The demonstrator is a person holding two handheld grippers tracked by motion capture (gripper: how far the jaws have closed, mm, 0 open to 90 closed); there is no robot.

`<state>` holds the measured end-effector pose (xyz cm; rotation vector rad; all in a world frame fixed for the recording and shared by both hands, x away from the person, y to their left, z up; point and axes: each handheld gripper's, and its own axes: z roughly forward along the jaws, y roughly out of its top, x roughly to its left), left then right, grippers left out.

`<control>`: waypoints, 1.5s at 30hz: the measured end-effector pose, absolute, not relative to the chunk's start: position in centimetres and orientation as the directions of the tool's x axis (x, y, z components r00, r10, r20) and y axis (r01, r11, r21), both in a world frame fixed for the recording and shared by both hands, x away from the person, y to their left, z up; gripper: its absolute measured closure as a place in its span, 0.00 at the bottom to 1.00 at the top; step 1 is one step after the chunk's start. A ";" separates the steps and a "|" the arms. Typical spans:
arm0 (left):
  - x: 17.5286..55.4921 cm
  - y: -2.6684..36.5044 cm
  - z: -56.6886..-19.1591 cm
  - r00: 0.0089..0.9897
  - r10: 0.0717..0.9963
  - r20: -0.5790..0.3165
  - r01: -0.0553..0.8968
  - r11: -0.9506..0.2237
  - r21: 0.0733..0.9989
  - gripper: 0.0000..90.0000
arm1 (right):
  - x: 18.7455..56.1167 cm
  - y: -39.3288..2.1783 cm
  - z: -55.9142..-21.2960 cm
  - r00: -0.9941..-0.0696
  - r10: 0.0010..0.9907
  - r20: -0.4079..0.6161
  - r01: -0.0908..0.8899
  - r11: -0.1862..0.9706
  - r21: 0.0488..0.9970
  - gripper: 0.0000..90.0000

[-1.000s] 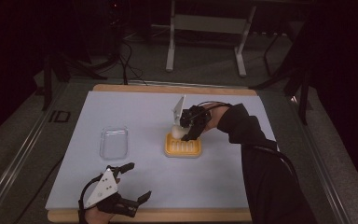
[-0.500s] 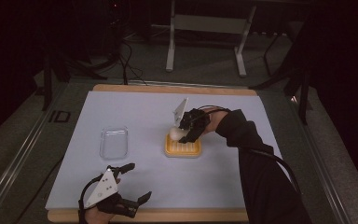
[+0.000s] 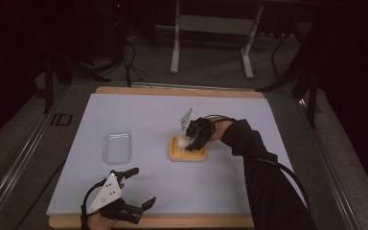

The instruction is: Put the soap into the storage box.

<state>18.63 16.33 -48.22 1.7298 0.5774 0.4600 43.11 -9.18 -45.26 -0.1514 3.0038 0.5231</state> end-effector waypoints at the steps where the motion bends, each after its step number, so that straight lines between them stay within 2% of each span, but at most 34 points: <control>1: 18.6 16.3 -48.2 0.798 0.602 0.002 0.134 -0.182 0.974 0.01 | 43.2 -9.2 -45.4 -0.991 -0.081 -0.105 -0.112 0.936 0.335 0.56; 5: 18.6 16.4 -48.2 0.796 0.606 0.000 0.132 -0.174 0.976 0.01 | 43.3 -9.6 -46.2 -0.994 -0.074 -0.086 -0.100 0.927 0.362 0.56; 19: 18.5 16.2 -48.2 0.804 0.595 0.009 0.129 -0.189 0.973 0.01 | 43.6 -9.4 -48.5 -0.995 -0.049 -0.086 -0.074 0.943 0.326 0.55; 41: 18.6 16.1 -48.3 0.805 0.593 0.011 0.130 -0.195 0.972 0.01 | 43.5 -8.9 -49.2 -0.997 -0.016 -0.081 -0.041 0.945 0.324 0.55; 45: 18.6 16.1 -48.3 0.805 0.593 0.012 0.129 -0.196 0.972 0.01 | 43.5 -8.8 -49.1 -0.997 -0.021 -0.072 -0.043 0.946 0.322 0.51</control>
